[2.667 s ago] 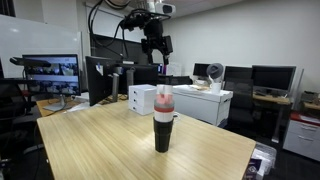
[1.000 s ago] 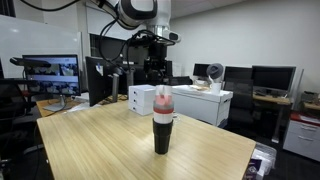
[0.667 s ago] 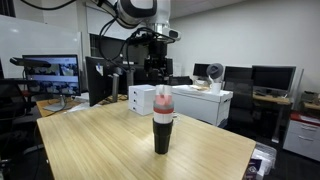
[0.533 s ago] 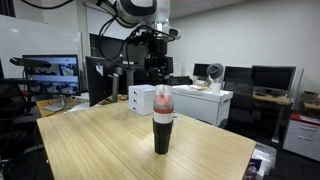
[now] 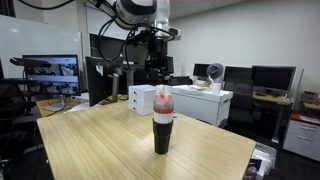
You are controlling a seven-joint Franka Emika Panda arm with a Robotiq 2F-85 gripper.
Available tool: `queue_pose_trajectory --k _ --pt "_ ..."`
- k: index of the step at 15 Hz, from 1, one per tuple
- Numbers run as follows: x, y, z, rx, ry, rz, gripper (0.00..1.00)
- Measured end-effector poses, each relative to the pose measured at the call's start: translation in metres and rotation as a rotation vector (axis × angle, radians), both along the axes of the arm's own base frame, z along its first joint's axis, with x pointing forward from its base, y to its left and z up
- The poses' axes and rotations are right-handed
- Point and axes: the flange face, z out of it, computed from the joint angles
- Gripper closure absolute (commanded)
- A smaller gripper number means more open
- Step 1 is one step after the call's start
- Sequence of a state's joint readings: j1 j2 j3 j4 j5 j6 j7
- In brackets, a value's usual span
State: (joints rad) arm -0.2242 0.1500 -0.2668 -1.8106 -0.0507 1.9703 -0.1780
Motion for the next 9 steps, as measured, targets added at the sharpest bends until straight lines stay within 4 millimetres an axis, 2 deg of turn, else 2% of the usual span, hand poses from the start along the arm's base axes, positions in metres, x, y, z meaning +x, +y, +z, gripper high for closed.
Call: queue_pose_trajectory --k 3,4,5,9 --pt "-0.0032 -0.0012 -0.0038 0.005 0.017 -0.008 0.00" --pt "-0.0039 -0.0016 -0.0045 0.007 0.020 -0.010 0.25" --pt "-0.0045 -0.0020 -0.0051 0.008 0.022 -0.012 0.27" --pt "-0.0063 -0.0039 -0.0065 0.009 0.026 -0.016 0.55"
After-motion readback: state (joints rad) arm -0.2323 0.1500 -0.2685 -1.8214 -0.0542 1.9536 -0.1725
